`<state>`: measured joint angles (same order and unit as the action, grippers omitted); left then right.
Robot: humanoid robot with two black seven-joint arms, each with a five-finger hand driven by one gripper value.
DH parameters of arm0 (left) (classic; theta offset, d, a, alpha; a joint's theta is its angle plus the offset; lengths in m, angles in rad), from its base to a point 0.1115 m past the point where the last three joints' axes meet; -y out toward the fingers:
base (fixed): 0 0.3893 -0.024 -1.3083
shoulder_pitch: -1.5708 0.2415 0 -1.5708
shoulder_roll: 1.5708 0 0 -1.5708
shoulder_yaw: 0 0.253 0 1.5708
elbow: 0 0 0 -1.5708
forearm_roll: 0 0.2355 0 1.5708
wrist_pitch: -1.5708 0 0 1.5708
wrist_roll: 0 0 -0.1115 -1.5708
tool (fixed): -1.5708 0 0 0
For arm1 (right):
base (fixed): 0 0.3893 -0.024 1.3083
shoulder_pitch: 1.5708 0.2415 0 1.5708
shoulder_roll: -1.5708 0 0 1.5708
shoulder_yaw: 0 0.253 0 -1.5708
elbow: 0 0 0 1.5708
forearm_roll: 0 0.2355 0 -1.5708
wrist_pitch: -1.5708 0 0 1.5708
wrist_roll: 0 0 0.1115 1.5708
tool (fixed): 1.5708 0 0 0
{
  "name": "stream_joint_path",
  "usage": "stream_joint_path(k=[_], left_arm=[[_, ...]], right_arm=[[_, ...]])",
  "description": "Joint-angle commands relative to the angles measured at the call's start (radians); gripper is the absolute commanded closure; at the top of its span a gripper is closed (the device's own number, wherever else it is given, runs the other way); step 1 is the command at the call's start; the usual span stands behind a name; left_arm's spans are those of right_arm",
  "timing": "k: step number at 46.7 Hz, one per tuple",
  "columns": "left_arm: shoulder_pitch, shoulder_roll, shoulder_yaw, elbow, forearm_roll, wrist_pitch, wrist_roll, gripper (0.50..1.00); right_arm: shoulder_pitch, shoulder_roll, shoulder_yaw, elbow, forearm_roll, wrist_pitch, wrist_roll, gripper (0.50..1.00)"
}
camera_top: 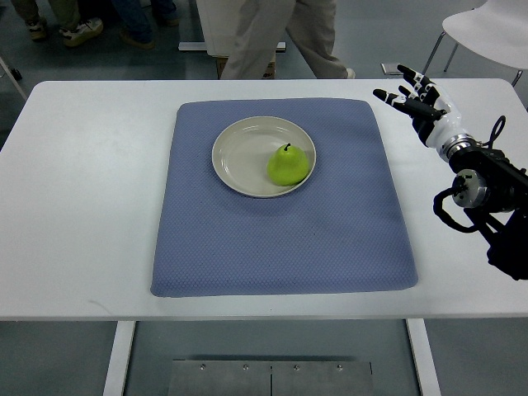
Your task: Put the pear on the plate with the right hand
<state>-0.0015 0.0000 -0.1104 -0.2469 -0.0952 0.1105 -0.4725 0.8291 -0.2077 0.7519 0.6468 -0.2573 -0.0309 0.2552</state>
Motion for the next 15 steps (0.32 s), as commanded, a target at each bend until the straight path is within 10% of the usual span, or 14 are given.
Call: stream_joint_path(k=[1, 15], left_arm=[[0.0, 0.0, 0.0, 0.0, 0.0, 0.0, 0.0, 0.5], [0.0, 0.0, 0.0, 0.0, 0.0, 0.0, 0.0, 0.5]], right_arm=[[-0.028, 0.017, 0.073, 0.001, 0.0, 0.0, 0.002, 0.5], [-0.099, 0.091, 0.285, 0.004, -0.007, 0.002, 0.007, 0.5]])
